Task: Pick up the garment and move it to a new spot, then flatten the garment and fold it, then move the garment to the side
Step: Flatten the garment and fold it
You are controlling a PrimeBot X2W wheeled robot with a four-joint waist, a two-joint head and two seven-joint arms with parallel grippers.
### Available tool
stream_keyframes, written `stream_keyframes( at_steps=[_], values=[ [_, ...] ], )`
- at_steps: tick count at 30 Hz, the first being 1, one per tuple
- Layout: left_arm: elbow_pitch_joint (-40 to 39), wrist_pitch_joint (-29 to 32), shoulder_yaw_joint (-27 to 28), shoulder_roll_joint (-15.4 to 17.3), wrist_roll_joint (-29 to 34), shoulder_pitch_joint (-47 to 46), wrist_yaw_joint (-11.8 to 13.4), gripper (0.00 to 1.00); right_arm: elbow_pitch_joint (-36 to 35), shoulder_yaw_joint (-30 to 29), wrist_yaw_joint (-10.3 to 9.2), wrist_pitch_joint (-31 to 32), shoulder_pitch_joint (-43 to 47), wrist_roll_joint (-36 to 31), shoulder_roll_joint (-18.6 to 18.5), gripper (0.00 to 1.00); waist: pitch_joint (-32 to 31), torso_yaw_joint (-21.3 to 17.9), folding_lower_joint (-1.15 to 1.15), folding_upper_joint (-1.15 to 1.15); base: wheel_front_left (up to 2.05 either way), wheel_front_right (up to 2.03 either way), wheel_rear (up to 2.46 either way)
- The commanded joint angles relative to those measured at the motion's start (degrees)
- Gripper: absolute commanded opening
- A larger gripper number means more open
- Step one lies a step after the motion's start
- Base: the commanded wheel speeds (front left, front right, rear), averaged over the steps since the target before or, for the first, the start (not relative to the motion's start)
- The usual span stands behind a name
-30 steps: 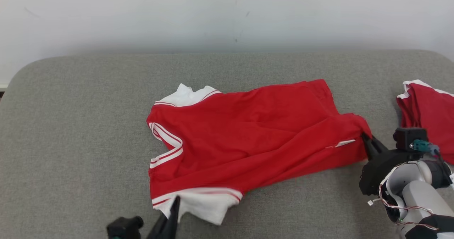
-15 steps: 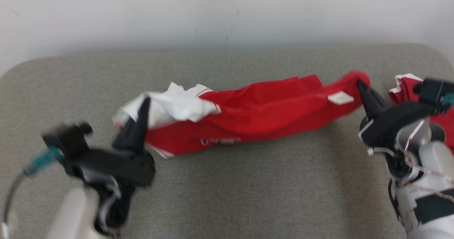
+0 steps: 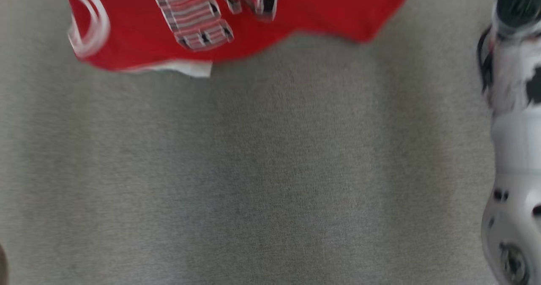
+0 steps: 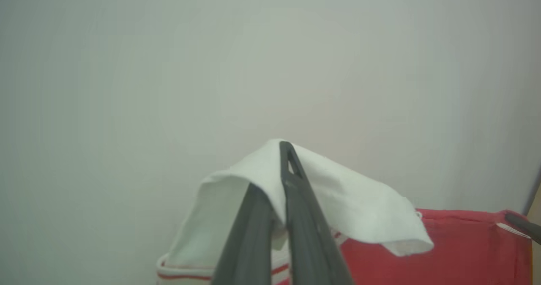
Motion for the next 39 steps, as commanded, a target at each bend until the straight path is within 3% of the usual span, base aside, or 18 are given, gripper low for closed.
stream_keyframes(
  at_steps=[1, 8, 13, 16, 22, 29, 39],
  values=[
    [1.0, -1.5, 0.8, 1.0, 1.4, -4.8, 0.5, 0.0, 1.1, -1.3, -0.16, -2.5, -4.7, -1.0, 0.8, 0.0, 15.6, -4.0, -0.02, -0.01, 0.0, 0.0, 0.0],
    [5.1, -12.0, 0.2, 2.2, 8.2, -22.5, 0.9, 0.0, 5.9, -5.7, -0.16, -18.6, -22.6, -2.8, 2.4, 0.0, 21.6, -5.0, -0.02, -0.01, 0.0, 0.0, 0.0],
    [5.9, -18.5, 0.3, 0.9, 10.6, -30.1, 0.3, 0.0, 6.1, -3.3, -0.16, -27.5, -28.2, -3.5, 2.5, 0.0, 22.6, -5.6, -0.02, -0.01, 0.0, 0.0, 0.0],
    [5.3, -19.4, 0.5, -0.2, 10.9, -30.9, -0.3, 0.0, 6.4, 2.1, -0.16, -29.0, -27.7, -5.8, 0.6, 0.0, 23.3, -5.5, -0.02, -0.01, 0.0, 0.0, 0.0],
    [5.8, -19.4, 0.0, -2.4, 8.6, -20.3, -1.3, 0.0, 9.2, 13.6, -0.16, -29.5, -21.6, -6.0, -3.9, 0.0, 23.3, -3.3, -0.02, -0.01, 0.0, 0.0, 0.0],
    [2.6, -19.5, -5.8, -1.8, 0.4, -1.3, -1.4, 0.0, 7.3, 26.0, -0.16, -27.7, -9.5, 0.2, -10.7, 0.0, 15.7, -0.9, -0.02, -0.01, 0.0, 0.0, 0.0],
    [-4.9, -19.5, -6.8, -0.5, -7.3, 21.9, -1.4, 0.0, 1.1, 33.7, -0.16, -21.7, 3.7, 5.3, -20.2, 0.0, 3.9, 0.3, -0.02, -0.01, 0.0, 0.0, 0.0]
  ],
)
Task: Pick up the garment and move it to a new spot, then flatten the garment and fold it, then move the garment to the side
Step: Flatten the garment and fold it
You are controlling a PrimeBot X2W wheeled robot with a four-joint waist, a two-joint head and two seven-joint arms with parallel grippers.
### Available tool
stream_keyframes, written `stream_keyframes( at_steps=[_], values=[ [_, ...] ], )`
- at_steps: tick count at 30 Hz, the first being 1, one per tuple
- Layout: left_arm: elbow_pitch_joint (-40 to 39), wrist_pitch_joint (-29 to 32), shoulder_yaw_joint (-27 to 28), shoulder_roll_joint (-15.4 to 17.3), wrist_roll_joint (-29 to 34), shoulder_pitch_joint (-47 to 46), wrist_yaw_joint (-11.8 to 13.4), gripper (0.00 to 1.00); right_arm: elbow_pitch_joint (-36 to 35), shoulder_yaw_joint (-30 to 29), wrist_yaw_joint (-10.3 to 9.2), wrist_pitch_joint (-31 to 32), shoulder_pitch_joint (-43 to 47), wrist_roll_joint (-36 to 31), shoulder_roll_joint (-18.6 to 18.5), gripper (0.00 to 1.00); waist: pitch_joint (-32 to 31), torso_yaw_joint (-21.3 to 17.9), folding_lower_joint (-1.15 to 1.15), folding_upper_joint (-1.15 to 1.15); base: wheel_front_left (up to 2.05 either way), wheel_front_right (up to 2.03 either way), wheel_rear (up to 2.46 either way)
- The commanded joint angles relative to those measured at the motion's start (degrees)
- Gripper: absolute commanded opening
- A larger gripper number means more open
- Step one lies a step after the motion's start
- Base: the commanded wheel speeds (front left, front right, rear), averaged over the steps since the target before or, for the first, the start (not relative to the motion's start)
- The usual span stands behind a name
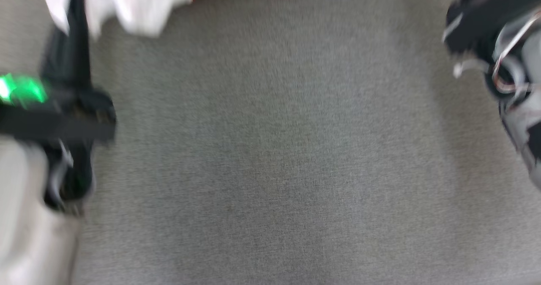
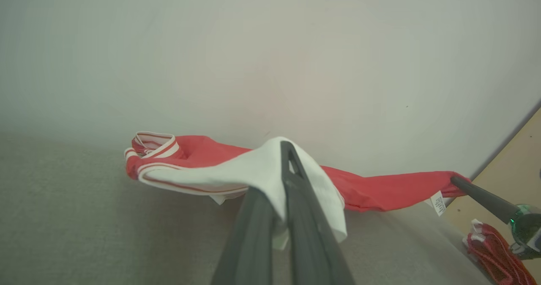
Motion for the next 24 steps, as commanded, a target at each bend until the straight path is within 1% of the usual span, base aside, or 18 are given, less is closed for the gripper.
stream_keyframes(
  at_steps=[1, 4, 7, 11, 12, 14, 19, 24],
  values=[
    [-0.4, 0.0, 0.3, -0.3, -1.0, 3.0, 0.0, 0.0, -0.3, 0.7, -0.16, 1.0, 2.1, 0.1, -1.0, 0.0, -8.7, 2.0, 0.02, 0.01, 0.0, 0.0, 0.0],
    [-1.4, 0.0, -0.8, -0.9, -0.5, 10.6, 0.0, 0.0, -0.8, 3.3, -0.16, 5.8, 6.8, -1.6, -4.1, 0.0, -12.6, 2.5, 0.02, 0.01, 0.0, 0.0, 0.0],
    [-1.1, 0.0, -2.7, -1.3, 0.2, 17.3, 0.0, 0.0, -2.3, 5.1, -0.16, 11.4, 12.7, -1.1, -5.8, 0.0, -16.2, 2.9, 0.02, 0.01, 0.0, 0.0, 0.0],
    [-0.2, 0.1, -5.0, -1.8, 0.4, 24.9, 0.3, 0.0, -5.1, 3.9, -0.16, 17.8, 20.8, -1.4, -8.1, 0.0, -20.0, 3.2, 0.02, 0.01, 0.0, 0.0, 0.0],
    [0.0, 0.4, -5.4, -2.3, -0.7, 28.5, 0.8, 0.0, -6.6, 2.4, -0.16, 20.3, 25.4, -1.1, -7.8, 0.0, -21.7, 3.2, 0.02, 0.01, 0.0, 0.0, 0.0],
    [-0.1, 1.3, -6.0, -2.5, -1.4, 31.7, 1.2, 0.0, -8.2, 0.3, -0.16, 22.3, 29.8, -1.3, -7.3, 0.0, -23.1, 3.3, 0.02, 0.01, 0.0, 0.0, 0.0],
    [-1.1, 4.1, -6.9, -2.6, -4.4, 38.1, 1.9, 0.0, -12.0, -6.1, -0.16, 24.8, 39.9, -3.5, -5.0, 0.0, -25.5, 3.6, 0.02, 0.01, 0.0, 0.0, 0.0],
    [-2.0, 7.3, -7.8, -2.7, -7.1, 42.7, 2.8, 0.0, -14.9, -12.7, -0.16, 26.9, 48.1, -6.7, -1.6, 0.0, -27.2, 4.3, 0.02, 0.01, 0.0, 0.0, 0.0]
  ],
)
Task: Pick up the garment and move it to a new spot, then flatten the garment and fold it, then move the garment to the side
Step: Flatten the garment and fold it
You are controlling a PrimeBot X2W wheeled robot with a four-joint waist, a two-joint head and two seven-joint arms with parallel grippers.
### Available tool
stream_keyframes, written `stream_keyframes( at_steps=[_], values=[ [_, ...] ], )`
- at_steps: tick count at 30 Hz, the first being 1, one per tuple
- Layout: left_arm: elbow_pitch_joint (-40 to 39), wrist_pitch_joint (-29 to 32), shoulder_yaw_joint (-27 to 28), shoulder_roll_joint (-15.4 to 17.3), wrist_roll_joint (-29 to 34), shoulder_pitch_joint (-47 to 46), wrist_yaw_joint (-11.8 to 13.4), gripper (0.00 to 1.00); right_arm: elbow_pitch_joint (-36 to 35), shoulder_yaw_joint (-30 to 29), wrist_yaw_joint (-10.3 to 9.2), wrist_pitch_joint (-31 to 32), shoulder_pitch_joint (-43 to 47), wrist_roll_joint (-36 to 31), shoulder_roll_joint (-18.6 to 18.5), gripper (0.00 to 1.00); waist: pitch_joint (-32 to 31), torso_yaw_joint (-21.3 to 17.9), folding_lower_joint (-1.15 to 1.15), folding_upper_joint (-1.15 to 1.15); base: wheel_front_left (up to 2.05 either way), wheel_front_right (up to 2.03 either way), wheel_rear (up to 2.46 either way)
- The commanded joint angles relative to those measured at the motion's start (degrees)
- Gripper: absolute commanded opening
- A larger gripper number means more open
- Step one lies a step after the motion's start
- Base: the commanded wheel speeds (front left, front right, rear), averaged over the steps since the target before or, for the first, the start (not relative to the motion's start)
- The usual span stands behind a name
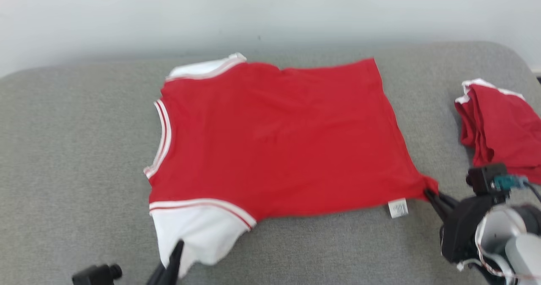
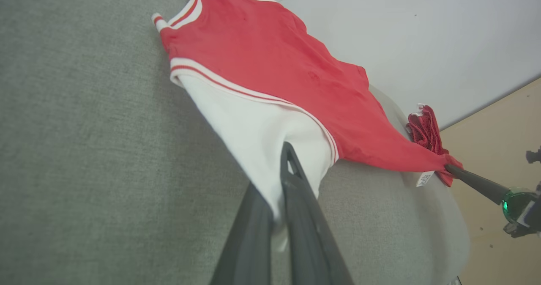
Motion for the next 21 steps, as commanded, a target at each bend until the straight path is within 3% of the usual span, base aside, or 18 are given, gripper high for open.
stream_keyframes(
  at_steps=[1, 12, 21],
  values=[
    [-0.4, 0.9, -0.3, 0.1, -1.1, 1.6, 0.2, 0.0, -0.7, -1.6, -0.16, 0.6, 2.0, -0.8, 0.9, 0.0, -1.7, 1.0, 0.02, 0.02, 0.0, 0.0, 0.0],
    [-3.7, 9.9, -2.0, 2.1, -6.9, 8.7, 2.0, 0.0, -7.5, -11.8, -0.16, 8.4, 14.1, -7.8, 7.3, 0.0, -2.7, 1.7, 0.02, 0.02, 0.0, 0.0, 0.0],
    [-7.8, 10.2, -0.1, 1.3, -9.7, 7.1, 2.1, 0.0, -12.0, -15.1, -0.16, 10.3, 15.6, -9.1, 10.6, 0.0, -2.1, 1.8, 0.02, 0.02, 0.0, 0.0, 0.0]
  ],
)
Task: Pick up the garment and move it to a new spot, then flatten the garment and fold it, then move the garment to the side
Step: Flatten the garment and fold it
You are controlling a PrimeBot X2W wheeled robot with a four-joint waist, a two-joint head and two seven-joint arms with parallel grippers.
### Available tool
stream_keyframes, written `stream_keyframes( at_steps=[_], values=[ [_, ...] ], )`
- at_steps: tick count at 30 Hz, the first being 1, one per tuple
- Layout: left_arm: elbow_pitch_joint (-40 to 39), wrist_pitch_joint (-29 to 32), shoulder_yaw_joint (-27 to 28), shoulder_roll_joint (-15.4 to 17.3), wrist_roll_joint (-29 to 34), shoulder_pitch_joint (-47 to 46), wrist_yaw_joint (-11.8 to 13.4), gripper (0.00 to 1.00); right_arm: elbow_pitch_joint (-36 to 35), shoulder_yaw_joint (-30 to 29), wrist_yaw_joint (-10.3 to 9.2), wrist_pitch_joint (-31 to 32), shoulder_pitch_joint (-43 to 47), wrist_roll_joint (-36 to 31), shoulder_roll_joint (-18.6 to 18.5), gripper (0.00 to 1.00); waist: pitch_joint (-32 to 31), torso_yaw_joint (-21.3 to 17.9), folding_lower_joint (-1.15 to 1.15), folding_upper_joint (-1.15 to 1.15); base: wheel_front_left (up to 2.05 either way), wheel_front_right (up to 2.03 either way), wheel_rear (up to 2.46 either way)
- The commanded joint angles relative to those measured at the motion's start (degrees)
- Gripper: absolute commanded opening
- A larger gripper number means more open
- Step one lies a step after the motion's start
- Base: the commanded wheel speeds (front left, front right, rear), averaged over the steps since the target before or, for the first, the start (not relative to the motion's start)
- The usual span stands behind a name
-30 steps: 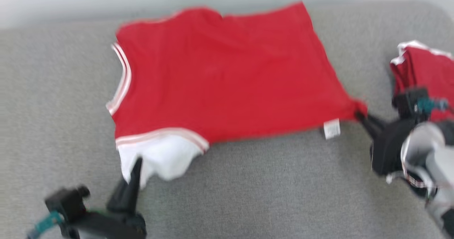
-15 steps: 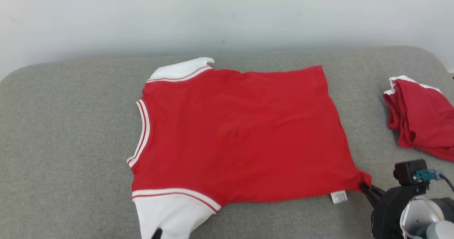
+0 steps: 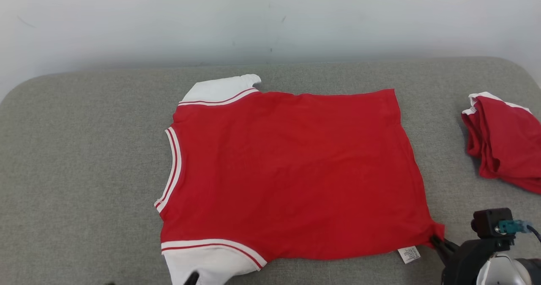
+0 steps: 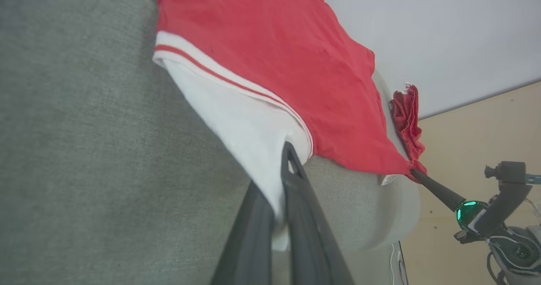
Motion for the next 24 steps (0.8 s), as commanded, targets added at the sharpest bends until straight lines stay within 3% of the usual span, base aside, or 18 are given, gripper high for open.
stream_keyframes(
  at_steps=[1, 7, 17, 24],
  values=[
    [-0.6, -0.2, 0.4, -0.5, -0.5, -2.0, -0.2, 0.0, -0.2, 0.0, -0.16, -0.1, -0.9, 0.0, 0.4, 0.0, 0.2, -0.1, 0.0, 0.0, 0.0, 0.0, 0.0],
    [0.8, -0.7, 1.1, -2.7, -0.8, -9.2, -0.8, 0.0, 2.3, 1.0, -0.16, -0.5, -5.9, 0.7, 0.1, 0.0, 1.3, -0.2, 0.0, 0.0, 0.0, 0.0, 0.0],
    [12.1, -2.8, 0.7, -4.7, 4.5, -24.5, 0.3, 0.0, 9.7, 1.9, -0.16, -4.3, -17.1, 0.5, 1.3, 0.0, 5.2, -0.5, 0.0, 0.0, 0.0, 0.0, 0.0],
    [18.1, -4.7, 0.5, -6.3, 5.9, -31.2, -0.3, 0.0, 14.6, 3.4, -0.16, -7.6, -22.2, -0.4, 1.5, 0.0, 8.0, -0.7, 0.0, 0.0, 0.0, 0.0, 0.0]
  ],
)
